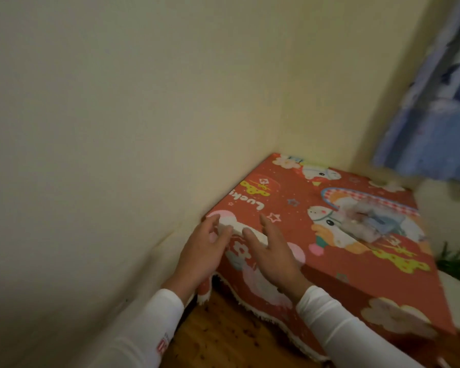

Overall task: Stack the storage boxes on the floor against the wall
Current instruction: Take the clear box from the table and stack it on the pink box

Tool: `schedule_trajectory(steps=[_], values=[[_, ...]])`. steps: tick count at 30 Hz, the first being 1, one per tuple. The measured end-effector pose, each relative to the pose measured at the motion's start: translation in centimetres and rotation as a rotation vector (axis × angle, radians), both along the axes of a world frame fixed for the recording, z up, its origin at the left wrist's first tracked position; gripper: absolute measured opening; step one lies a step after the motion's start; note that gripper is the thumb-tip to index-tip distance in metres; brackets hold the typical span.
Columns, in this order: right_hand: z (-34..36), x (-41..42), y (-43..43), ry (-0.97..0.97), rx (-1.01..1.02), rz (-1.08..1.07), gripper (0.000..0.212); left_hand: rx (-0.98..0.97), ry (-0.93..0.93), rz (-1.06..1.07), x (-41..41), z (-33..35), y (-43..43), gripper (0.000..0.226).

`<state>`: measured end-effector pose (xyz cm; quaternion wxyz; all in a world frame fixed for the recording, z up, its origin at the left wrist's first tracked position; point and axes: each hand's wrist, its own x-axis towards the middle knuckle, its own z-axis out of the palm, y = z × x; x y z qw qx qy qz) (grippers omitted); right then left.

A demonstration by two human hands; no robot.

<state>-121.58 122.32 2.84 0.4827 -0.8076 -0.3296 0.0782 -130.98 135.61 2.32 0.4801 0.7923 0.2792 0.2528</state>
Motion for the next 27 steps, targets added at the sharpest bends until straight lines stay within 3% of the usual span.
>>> schedule_trajectory(steps=[9, 20, 27], values=[[0.1, 10.0, -11.4, 0.026, 0.057, -0.18, 0.085, 0.005, 0.012, -0.225, 12.3, 0.6, -9.9, 0.063], [-3.3, 24.7, -28.3, 0.07, 0.112, -0.375, 0.075, -0.065, 0.062, -0.425, 28.7, -1.9, -25.4, 0.058], [-4.4, 30.1, -32.4, 0.102, 0.092, -0.419, 0.068, -0.077, 0.143, -0.434, 34.1, -3.4, -29.4, 0.057]])
